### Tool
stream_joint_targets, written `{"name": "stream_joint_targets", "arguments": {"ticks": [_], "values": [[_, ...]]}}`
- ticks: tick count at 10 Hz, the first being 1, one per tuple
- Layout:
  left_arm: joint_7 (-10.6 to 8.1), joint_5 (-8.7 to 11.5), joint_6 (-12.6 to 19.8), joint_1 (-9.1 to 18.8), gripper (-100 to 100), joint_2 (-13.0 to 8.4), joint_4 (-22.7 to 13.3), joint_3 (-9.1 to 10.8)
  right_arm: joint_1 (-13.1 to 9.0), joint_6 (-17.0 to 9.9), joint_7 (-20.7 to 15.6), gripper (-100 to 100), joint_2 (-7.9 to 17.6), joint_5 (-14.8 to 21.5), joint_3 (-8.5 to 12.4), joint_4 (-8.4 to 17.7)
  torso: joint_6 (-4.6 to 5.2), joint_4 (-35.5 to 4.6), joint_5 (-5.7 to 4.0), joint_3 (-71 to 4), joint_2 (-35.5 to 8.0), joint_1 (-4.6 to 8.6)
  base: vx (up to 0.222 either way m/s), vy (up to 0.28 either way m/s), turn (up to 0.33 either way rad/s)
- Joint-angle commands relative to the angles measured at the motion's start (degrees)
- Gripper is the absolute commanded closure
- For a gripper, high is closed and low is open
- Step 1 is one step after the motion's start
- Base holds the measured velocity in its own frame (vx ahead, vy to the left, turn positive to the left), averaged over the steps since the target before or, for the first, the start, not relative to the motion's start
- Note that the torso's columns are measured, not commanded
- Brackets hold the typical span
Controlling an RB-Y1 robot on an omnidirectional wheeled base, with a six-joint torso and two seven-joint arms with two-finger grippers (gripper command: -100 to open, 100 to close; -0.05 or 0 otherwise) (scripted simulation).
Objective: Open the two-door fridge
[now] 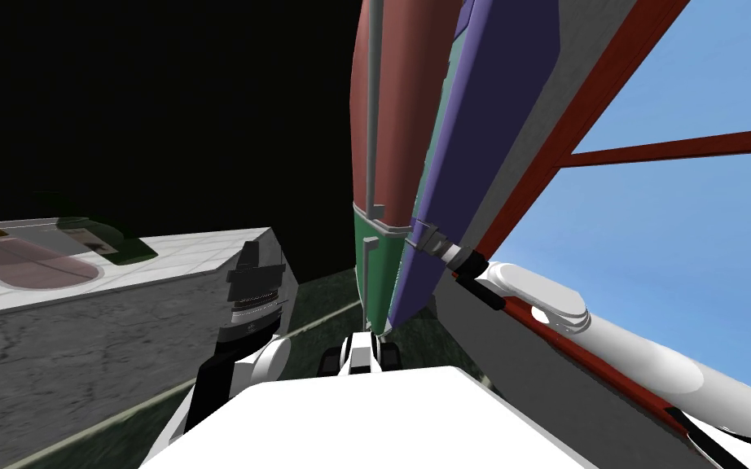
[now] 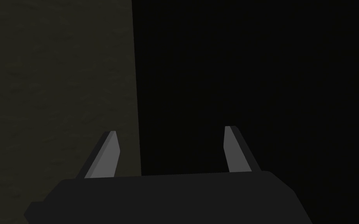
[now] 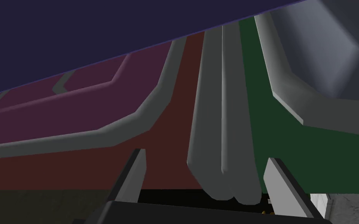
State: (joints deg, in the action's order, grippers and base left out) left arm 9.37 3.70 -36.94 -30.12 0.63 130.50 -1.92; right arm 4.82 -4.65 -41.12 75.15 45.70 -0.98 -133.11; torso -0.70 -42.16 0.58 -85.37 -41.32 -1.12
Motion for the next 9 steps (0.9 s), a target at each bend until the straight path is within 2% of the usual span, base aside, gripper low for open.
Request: {"name": "stream_joint_targets", "arguments": {"ticks": [1, 2, 5, 7, 9], "values": [[0.0, 0.0, 0.0, 0.0, 0, 0.01, 0.0, 0.0, -1.56, -2.06, -3.15, -100, 3.83, 3.3, 1.19, 0.19, 0.1, 0.11, -0.15, -0.12, 0.2, 0.17, -0.016, 0.107, -0.118], [0.0, 0.0, 0.0, -0.01, 0, 0.0, 0.0, 0.0, -1.93, -2.58, -3.91, -100, 4.9, 4.06, 1.24, 0.17, 0.02, -0.05, -0.08, -0.17, 0.2, 0.21, -0.021, 0.099, -0.076], [0.0, 0.0, 0.0, -0.01, 0, -0.01, 0.0, 0.01, -1.93, -2.58, -3.91, -100, 4.9, 4.06, 1.24, 0.17, -0.05, -0.17, -0.06, -0.18, 0.18, 0.34, 0.005, 0.014, 0.0], [0.0, 0.0, 0.0, -0.01, 0, -0.01, 0.0, 0.01, -2.59, -3.54, -5.29, -100, 6.87, 5.43, 1.34, 0.08, -0.01, -0.19, 0.0, -0.27, 0.24, 0.2, -0.007, 0.028, -0.042], [0.0, 0.0, 0.0, -0.01, 0, 0.0, 0.0, 0.01, -2.59, -3.54, -5.29, -100, 6.87, 5.43, 1.34, 0.08, -0.09, -0.25, 0.09, -0.27, 0.23, 0.03, 0.0, 0.025, -0.022]]}}
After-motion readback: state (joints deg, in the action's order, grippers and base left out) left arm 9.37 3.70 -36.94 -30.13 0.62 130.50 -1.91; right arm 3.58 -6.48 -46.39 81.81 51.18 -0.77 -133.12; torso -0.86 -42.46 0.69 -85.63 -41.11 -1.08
